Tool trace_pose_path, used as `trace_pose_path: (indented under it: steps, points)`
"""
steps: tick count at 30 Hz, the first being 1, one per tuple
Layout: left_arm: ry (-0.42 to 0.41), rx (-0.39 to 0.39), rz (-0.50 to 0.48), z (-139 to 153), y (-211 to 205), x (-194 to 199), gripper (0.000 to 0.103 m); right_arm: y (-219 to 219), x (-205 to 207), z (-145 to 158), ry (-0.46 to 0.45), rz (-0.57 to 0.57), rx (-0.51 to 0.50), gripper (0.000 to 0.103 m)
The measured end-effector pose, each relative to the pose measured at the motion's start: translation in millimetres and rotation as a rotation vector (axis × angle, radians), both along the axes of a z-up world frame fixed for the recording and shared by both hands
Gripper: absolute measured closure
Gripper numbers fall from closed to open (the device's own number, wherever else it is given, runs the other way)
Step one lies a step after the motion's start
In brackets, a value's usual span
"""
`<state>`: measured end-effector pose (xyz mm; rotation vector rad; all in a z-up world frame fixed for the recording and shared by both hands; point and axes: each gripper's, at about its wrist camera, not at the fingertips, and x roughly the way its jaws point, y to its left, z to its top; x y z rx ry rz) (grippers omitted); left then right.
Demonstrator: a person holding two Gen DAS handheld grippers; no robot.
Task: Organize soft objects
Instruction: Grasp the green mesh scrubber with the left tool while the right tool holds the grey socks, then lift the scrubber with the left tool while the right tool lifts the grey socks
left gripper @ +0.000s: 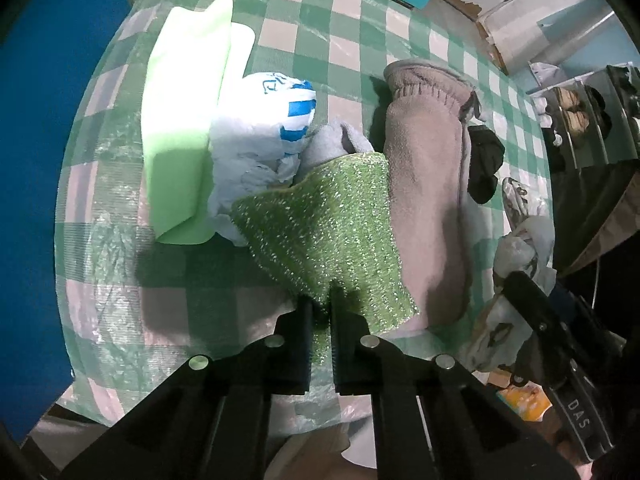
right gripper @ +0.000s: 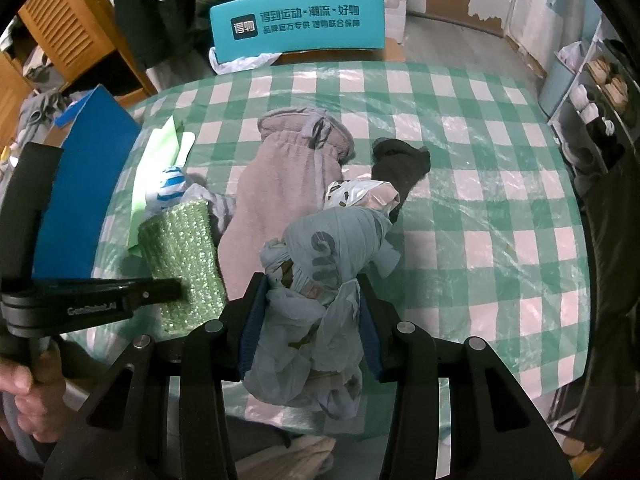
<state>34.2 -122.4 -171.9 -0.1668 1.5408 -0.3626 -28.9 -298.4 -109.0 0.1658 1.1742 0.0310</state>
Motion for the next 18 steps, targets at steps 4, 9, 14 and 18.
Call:
trace_pose_path:
  steps: [4,9,14,18]
  points:
    - [-0.012,0.009,-0.017,4,4,-1,0.097,2,0,1,0.000,0.005,-0.005,0.061]
    - [-0.060,0.063,-0.069,13,8,-5,0.097,3,0,1,0.000,0.006,-0.007,0.061]
    - [-0.112,0.105,-0.116,22,14,-9,0.098,6,1,4,-0.005,0.011,-0.011,0.061]
    - [-0.165,0.142,-0.151,32,16,-12,0.098,13,3,10,-0.022,0.021,-0.023,0.061]
